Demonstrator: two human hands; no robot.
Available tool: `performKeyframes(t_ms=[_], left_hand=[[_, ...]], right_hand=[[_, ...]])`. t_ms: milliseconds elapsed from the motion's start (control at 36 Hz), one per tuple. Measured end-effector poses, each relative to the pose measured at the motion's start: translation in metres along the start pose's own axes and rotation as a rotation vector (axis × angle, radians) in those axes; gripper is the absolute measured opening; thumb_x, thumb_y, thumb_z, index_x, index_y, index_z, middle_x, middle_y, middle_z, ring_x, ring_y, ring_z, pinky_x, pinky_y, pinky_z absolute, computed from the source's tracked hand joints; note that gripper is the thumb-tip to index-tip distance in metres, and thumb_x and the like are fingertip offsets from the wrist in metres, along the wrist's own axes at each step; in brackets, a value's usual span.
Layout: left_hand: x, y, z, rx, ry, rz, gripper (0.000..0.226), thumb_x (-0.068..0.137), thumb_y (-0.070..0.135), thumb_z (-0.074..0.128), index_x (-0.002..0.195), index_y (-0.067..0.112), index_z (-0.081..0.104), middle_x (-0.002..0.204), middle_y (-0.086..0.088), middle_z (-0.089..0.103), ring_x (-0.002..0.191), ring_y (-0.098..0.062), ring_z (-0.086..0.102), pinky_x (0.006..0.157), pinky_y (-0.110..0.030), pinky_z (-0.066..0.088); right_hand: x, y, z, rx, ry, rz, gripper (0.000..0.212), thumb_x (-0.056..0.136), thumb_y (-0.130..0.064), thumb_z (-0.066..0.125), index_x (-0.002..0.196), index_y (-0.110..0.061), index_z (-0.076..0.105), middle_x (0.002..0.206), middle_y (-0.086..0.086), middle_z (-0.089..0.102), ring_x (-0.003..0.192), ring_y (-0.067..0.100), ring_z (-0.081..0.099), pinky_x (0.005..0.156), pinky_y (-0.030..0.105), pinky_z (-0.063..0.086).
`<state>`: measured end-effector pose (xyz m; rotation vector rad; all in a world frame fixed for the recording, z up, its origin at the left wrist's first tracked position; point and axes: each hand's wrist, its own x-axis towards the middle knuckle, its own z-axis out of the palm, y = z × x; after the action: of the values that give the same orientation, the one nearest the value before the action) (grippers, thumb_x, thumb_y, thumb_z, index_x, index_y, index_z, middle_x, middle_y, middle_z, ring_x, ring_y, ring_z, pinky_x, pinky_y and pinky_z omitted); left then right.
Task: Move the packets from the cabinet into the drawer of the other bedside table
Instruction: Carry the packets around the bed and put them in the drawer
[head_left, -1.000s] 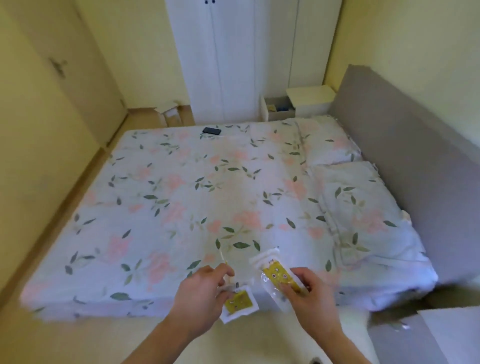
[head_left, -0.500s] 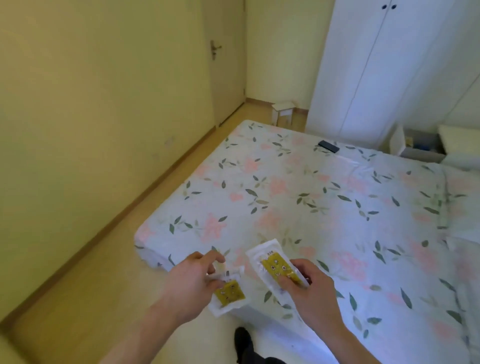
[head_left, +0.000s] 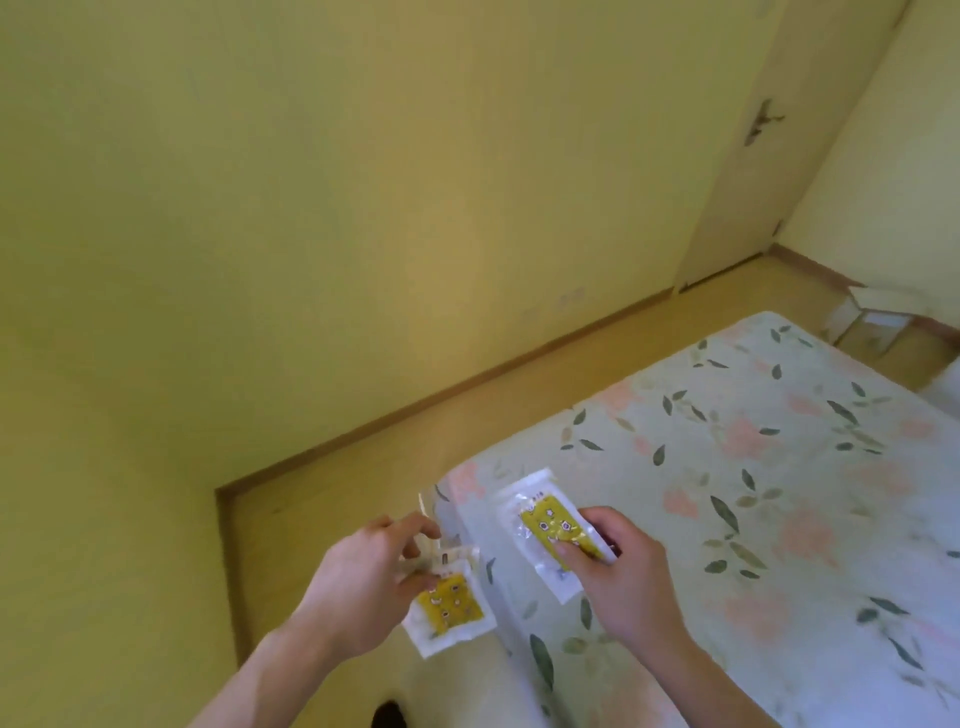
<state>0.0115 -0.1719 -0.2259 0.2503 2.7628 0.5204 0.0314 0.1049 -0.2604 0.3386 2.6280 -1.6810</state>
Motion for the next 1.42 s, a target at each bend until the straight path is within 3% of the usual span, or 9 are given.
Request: performKeyframes(t_ms=[111, 278, 333, 417, 472, 556, 944, 1167, 1417], left_hand=[[0.044, -0.052, -0.025, -0.028, 0.01, -0.036, 0.04, 0.087, 0.05, 0.071, 0.122, 0.047, 0.051, 0.1, 0.023, 0.058, 0.082, 0.001, 0.057, 0.064, -0.013, 0.037], [0.119, -0.126, -0.08, -0.056, 0.01, -0.026, 0.034, 0.088, 0.048, 0.069, 0.118, 0.045, 0.054, 0.1, 0.022, 0.058, 0.083, -0.005, 0.057, 0.069, -0.02, 0.042], [0.144, -0.146, -0.102, -0.049, 0.001, 0.0, 0.032, 0.089, 0.046, 0.068, 0.118, 0.044, 0.055, 0.1, 0.021, 0.058, 0.083, -0.005, 0.056, 0.068, -0.02, 0.04], [0.183, -0.167, -0.135, -0.022, -0.007, 0.057, 0.032, 0.09, 0.044, 0.068, 0.12, 0.042, 0.056, 0.101, 0.018, 0.058, 0.084, -0.006, 0.056, 0.074, -0.024, 0.046], [0.211, -0.176, -0.157, -0.009, -0.001, 0.091, 0.032, 0.09, 0.042, 0.068, 0.12, 0.041, 0.057, 0.103, 0.016, 0.06, 0.084, -0.005, 0.055, 0.074, -0.024, 0.047], [0.257, -0.182, -0.182, -0.015, 0.004, 0.129, 0.031, 0.09, 0.043, 0.068, 0.118, 0.044, 0.055, 0.102, 0.019, 0.058, 0.087, -0.003, 0.055, 0.064, -0.012, 0.034], [0.491, -0.167, -0.243, 0.062, -0.043, 0.269, 0.03, 0.089, 0.041, 0.069, 0.115, 0.044, 0.054, 0.095, 0.021, 0.055, 0.087, -0.001, 0.05, 0.074, -0.02, 0.035], [0.61, -0.132, -0.278, 0.094, -0.068, 0.364, 0.027, 0.09, 0.045, 0.067, 0.113, 0.045, 0.054, 0.098, 0.021, 0.056, 0.088, 0.0, 0.052, 0.077, -0.019, 0.037], [0.748, -0.085, -0.293, 0.119, -0.186, 0.512, 0.024, 0.09, 0.045, 0.068, 0.11, 0.047, 0.054, 0.096, 0.023, 0.054, 0.084, 0.002, 0.053, 0.074, -0.015, 0.036]], right_hand=[[0.062, -0.027, 0.049, -0.019, -0.056, -0.026, 0.015, 0.083, -0.019, 0.08, 0.091, -0.028, 0.071, 0.074, -0.007, 0.07, 0.067, 0.018, 0.061, 0.06, 0.029, 0.046], [0.137, -0.075, 0.124, 0.013, -0.033, -0.012, 0.019, 0.084, -0.011, 0.079, 0.086, -0.028, 0.071, 0.073, -0.01, 0.071, 0.064, 0.009, 0.062, 0.057, 0.017, 0.043], [0.157, -0.091, 0.145, 0.039, 0.001, 0.012, 0.018, 0.083, -0.011, 0.079, 0.087, -0.027, 0.072, 0.074, -0.009, 0.072, 0.066, 0.011, 0.063, 0.059, 0.019, 0.045], [0.187, -0.109, 0.167, 0.066, 0.063, 0.04, 0.014, 0.082, -0.014, 0.08, 0.086, -0.025, 0.072, 0.075, -0.006, 0.071, 0.071, 0.02, 0.063, 0.067, 0.034, 0.049], [0.207, -0.122, 0.174, 0.077, 0.087, 0.054, 0.013, 0.083, -0.015, 0.079, 0.086, -0.025, 0.072, 0.074, -0.007, 0.071, 0.069, 0.018, 0.062, 0.066, 0.034, 0.048], [0.24, -0.139, 0.179, 0.092, 0.119, 0.09, 0.013, 0.082, -0.016, 0.078, 0.086, -0.027, 0.074, 0.071, -0.008, 0.07, 0.062, 0.012, 0.059, 0.063, 0.031, 0.046], [0.441, -0.143, 0.183, 0.198, 0.277, 0.203, 0.016, 0.082, -0.019, 0.083, 0.093, -0.028, 0.075, 0.085, -0.01, 0.078, 0.078, 0.01, 0.073, 0.072, 0.033, 0.056], [0.541, -0.158, 0.156, 0.197, 0.312, 0.215, 0.019, 0.085, -0.018, 0.081, 0.096, -0.031, 0.073, 0.085, -0.019, 0.076, 0.075, -0.002, 0.07, 0.067, 0.019, 0.052], [0.64, -0.165, 0.123, 0.205, 0.492, 0.252, 0.018, 0.086, -0.02, 0.08, 0.097, -0.032, 0.073, 0.086, -0.019, 0.076, 0.077, -0.001, 0.07, 0.068, 0.02, 0.052]])
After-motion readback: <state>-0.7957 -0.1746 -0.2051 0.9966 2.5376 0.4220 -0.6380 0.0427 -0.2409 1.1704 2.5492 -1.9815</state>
